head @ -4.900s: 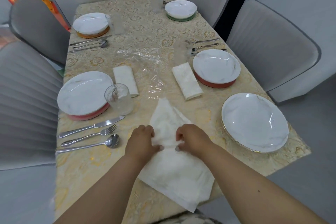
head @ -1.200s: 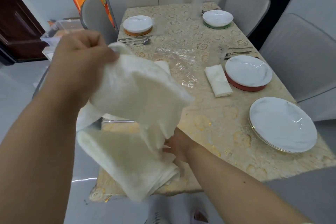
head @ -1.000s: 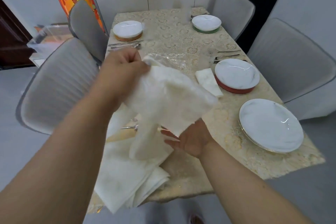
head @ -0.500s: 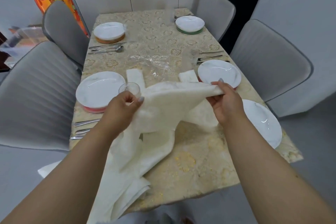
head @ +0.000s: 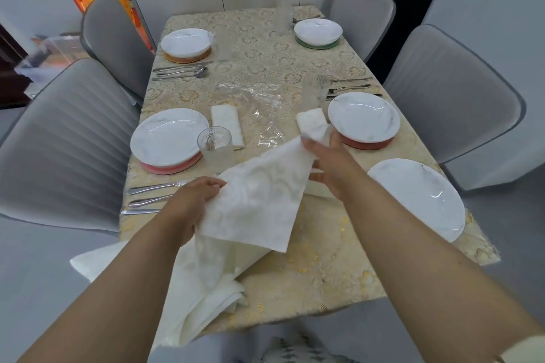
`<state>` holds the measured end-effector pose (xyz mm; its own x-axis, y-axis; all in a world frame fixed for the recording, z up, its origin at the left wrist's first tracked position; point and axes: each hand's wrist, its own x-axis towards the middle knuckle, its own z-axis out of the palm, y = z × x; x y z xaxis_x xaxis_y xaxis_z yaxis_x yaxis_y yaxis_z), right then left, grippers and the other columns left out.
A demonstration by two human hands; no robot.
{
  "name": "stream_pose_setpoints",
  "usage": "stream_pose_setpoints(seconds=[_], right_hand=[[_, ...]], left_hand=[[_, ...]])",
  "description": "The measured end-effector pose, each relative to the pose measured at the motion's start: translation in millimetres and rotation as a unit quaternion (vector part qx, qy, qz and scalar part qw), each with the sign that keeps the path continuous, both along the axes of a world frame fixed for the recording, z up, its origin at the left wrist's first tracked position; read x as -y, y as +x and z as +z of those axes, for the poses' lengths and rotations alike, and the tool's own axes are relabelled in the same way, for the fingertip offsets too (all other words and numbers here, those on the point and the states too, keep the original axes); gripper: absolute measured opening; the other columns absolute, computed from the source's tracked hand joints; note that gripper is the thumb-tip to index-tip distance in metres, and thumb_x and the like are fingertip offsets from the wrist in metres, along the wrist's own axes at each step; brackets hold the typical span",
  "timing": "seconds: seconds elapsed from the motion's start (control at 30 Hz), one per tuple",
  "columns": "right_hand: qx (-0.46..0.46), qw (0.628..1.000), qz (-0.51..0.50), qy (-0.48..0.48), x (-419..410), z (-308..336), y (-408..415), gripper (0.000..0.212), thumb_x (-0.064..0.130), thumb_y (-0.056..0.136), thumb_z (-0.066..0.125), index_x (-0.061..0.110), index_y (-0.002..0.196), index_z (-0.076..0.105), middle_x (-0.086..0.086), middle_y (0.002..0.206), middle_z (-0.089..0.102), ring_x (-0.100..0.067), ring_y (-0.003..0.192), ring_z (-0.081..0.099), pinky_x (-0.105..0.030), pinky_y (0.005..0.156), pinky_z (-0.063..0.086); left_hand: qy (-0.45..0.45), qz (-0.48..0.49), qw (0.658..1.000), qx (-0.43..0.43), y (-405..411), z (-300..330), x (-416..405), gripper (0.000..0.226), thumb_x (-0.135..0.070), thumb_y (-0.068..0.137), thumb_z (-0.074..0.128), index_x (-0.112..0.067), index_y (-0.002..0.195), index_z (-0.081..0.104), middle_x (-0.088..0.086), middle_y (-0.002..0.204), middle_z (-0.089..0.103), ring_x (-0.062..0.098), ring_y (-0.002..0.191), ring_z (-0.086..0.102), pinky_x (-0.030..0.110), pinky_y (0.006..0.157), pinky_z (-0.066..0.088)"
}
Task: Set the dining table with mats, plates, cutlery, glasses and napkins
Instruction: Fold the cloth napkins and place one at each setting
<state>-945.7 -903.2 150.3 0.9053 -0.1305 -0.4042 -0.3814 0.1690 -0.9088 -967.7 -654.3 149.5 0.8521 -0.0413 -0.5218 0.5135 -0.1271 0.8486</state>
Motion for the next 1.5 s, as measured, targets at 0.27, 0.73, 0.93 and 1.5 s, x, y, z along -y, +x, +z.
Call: stream_pose_setpoints(seconds=[0.27, 0.73, 0.93, 1.5], right_hand=[[-0.048, 0.968, -0.173, 0.176, -35, -6, 13, 0.096, -0.014, 0.082, 0.055, 0.03, 0.152, 0.006, -0.016, 0.104, 0.06, -0.019, 0.073, 0.058, -0.036, 0.068, 0.054], [-0.059, 0.982, -0.132, -0.123, -30, -13, -8, 0.074, 0.028, 0.08, 0.072, 0.017, 0.142, 0.034, -0.009, 0.124, 0.055, -0.024, 0.108, 0.058, -0.037, 0.094, 0.048], [-0.262, 0.882, 0.024, -0.392, -3, -80, -48, 0.078, 0.05, 0.074, 0.075, 0.017, 0.136, 0.043, -0.011, 0.141, 0.038, -0.03, 0.132, 0.035, -0.039, 0.104, 0.036], [0.064, 0.959, -0.155, 0.229, 11, 9, 1, 0.021, 0.027, 0.093, 0.045, 0.014, 0.103, 0.057, -0.006, 0.104, 0.063, -0.021, 0.098, 0.059, -0.039, 0.091, 0.044]], left_hand=[[0.138, -0.19, 0.954, 0.185, -27, -23, -16, 0.116, -0.053, 0.044, 0.087, -0.063, 0.137, 0.018, -0.011, 0.14, 0.032, 0.011, 0.126, 0.04, 0.026, 0.097, 0.039], [0.094, 0.091, 0.983, 0.13, -3, -16, -6, 0.02, -0.006, 0.092, 0.051, -0.019, 0.084, 0.064, 0.007, 0.09, 0.066, 0.022, 0.078, 0.057, 0.028, 0.066, 0.045], [-0.059, 0.211, 0.976, -0.001, 6, -29, -39, 0.025, -0.027, 0.093, 0.062, -0.008, 0.109, 0.062, 0.012, 0.101, 0.067, 0.026, 0.08, 0.064, 0.038, 0.08, 0.051], [-0.05, 0.309, 0.949, -0.031, 14, -30, -59, 0.033, -0.032, 0.1, 0.049, -0.02, 0.069, 0.048, -0.013, 0.036, 0.049, 0.0, 0.029, 0.043, 0.017, 0.038, 0.031]])
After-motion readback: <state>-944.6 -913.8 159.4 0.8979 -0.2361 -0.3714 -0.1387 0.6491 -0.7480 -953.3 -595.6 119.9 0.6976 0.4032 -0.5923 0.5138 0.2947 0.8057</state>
